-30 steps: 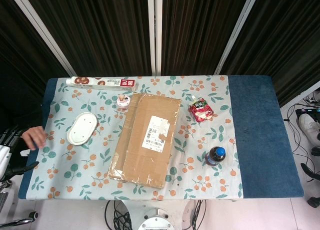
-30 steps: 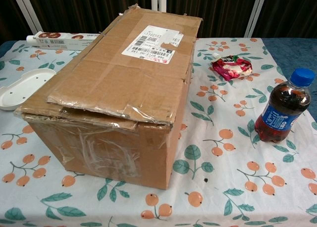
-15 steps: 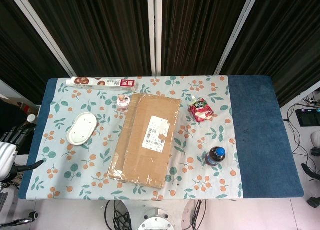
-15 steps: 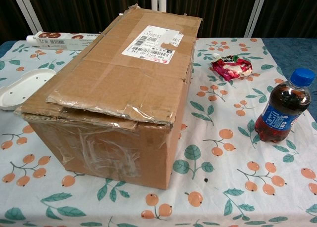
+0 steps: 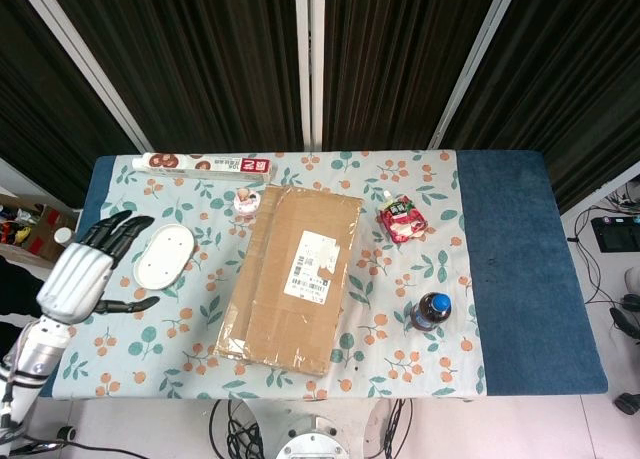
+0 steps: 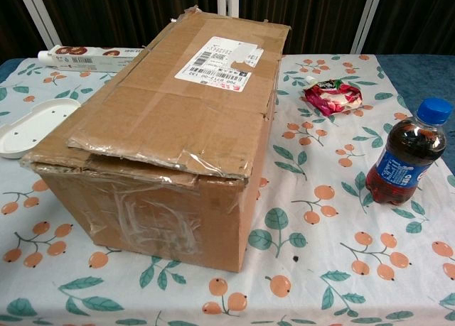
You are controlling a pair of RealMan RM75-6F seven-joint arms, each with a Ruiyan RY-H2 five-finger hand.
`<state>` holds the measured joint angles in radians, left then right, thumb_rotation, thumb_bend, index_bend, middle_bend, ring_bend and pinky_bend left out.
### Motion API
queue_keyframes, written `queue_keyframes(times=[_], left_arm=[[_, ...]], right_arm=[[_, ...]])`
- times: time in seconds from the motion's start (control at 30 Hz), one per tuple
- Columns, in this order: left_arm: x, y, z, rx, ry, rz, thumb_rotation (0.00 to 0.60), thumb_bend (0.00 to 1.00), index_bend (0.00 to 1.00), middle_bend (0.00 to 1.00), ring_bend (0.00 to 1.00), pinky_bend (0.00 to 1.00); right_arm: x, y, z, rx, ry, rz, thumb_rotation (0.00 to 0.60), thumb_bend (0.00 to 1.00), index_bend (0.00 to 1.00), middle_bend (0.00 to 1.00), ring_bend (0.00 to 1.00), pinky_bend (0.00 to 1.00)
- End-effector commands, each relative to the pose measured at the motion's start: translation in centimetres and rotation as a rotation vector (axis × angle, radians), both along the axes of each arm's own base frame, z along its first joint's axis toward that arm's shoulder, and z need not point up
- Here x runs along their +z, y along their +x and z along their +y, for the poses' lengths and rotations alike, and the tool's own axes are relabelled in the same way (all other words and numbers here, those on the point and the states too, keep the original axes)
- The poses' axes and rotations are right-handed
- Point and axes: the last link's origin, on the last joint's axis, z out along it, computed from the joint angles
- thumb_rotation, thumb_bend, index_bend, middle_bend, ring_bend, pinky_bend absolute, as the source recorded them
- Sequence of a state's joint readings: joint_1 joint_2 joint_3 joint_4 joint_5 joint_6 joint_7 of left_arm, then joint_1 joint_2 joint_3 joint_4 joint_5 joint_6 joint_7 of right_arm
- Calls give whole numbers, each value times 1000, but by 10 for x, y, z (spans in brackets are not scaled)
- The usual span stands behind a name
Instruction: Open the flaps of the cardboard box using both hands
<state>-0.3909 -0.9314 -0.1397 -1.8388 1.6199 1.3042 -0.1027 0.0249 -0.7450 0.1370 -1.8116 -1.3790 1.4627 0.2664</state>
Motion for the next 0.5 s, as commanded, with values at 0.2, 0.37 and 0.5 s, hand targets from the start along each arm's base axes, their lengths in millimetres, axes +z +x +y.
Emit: queue_keyframes(times=[0.2,0.37,0.5], left_arm=[[-59,58,41,-31,-99,9,478,1,53,99,81,171],[-89,68,57,-19,-113,41,477,1,53,98,81,171],[-105,71,61,-3,-154,28,477,1,53,98,81,171]], right_arm=[[2,5,3,13,9,-2,600,130,0,0,0,0],[4,3,8,7,5,-5,600,130,0,0,0,0],[7,0,10,3,-1,-5,600,130,0,0,0,0]])
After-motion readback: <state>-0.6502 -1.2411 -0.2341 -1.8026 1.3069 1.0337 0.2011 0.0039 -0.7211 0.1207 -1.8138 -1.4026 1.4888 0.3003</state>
